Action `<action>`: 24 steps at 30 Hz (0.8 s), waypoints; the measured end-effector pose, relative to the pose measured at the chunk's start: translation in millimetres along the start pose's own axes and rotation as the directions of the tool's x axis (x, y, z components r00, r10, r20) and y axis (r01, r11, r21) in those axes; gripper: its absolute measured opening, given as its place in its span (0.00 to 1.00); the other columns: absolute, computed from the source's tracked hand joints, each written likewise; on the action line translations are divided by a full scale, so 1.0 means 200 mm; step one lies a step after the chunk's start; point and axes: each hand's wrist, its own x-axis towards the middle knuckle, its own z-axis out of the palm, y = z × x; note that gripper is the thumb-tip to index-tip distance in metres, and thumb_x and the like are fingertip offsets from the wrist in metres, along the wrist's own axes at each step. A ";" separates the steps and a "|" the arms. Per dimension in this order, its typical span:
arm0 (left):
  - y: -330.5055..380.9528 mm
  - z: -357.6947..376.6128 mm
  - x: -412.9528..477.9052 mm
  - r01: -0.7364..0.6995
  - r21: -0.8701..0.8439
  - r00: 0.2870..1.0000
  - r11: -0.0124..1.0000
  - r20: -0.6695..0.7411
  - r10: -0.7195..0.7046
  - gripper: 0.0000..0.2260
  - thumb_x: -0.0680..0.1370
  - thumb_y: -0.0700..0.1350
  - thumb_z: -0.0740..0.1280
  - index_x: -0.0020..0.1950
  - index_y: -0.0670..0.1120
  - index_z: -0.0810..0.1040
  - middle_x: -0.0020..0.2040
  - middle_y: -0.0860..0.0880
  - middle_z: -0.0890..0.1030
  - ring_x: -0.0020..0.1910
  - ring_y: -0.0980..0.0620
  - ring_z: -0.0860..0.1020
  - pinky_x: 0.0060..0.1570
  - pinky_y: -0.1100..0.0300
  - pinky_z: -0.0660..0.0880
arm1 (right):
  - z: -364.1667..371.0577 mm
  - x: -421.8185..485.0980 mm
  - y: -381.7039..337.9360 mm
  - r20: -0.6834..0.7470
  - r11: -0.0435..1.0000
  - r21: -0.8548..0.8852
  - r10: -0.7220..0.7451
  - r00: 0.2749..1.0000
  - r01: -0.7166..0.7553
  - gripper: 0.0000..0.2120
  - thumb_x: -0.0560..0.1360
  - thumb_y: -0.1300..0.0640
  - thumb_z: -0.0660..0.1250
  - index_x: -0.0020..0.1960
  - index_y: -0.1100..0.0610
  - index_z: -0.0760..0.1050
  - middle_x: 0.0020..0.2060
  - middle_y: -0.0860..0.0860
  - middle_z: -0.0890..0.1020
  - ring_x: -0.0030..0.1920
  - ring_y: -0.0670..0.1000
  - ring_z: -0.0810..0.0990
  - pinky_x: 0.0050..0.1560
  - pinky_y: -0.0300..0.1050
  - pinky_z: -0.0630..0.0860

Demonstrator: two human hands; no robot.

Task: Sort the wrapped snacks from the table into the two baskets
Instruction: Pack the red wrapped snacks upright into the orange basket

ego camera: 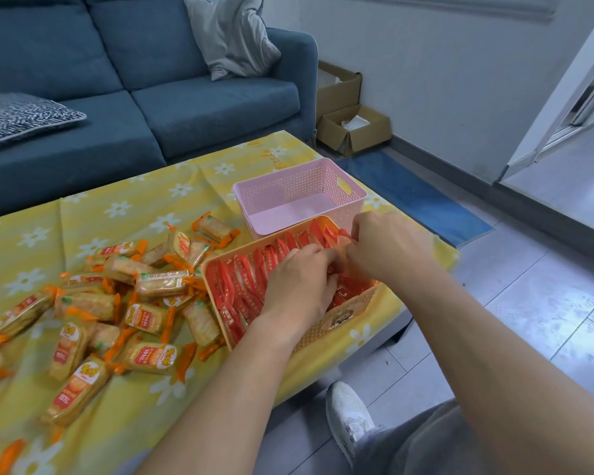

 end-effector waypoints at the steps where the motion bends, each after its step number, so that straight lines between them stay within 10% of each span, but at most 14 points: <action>1: 0.00 0.00 0.00 0.001 0.005 1.000 1.000 0.004 -0.001 0.08 0.80 0.47 0.66 0.57 0.56 0.80 0.53 0.56 0.78 0.55 0.49 0.75 0.52 0.52 0.76 | 0.01 -0.01 -0.01 0.034 1.000 -0.019 -0.003 0.999 0.003 0.09 0.77 0.49 0.66 0.52 0.52 0.79 0.39 0.51 0.80 0.40 0.55 0.81 0.42 0.51 0.84; 16: -0.04 0.01 0.02 0.044 -0.206 0.993 0.978 -0.102 -0.066 0.07 0.78 0.40 0.67 0.52 0.50 0.83 0.51 0.54 0.78 0.51 0.53 0.77 0.51 0.58 0.74 | 0.04 -0.05 -0.02 0.033 0.987 -0.161 0.000 0.999 0.005 0.04 0.78 0.54 0.66 0.47 0.53 0.73 0.34 0.50 0.74 0.38 0.53 0.79 0.36 0.45 0.77; 20: -0.03 -0.02 0.01 0.073 0.023 0.987 0.997 -0.142 -0.069 0.06 0.75 0.54 0.66 0.48 0.54 0.80 0.48 0.54 0.74 0.50 0.52 0.73 0.50 0.53 0.73 | 0.04 -0.06 -0.03 0.003 0.985 -0.171 -0.005 1.000 0.005 0.02 0.77 0.59 0.66 0.49 0.53 0.76 0.35 0.50 0.76 0.37 0.54 0.81 0.40 0.47 0.82; 24: -0.01 -0.04 -0.03 0.089 0.018 0.995 0.996 0.052 -0.090 0.07 0.75 0.53 0.68 0.46 0.51 0.76 0.45 0.52 0.74 0.47 0.48 0.76 0.43 0.53 0.74 | 0.07 -0.07 -0.06 0.064 0.982 -0.191 0.027 0.998 -0.014 0.05 0.76 0.63 0.66 0.49 0.54 0.74 0.34 0.50 0.74 0.37 0.54 0.79 0.39 0.46 0.79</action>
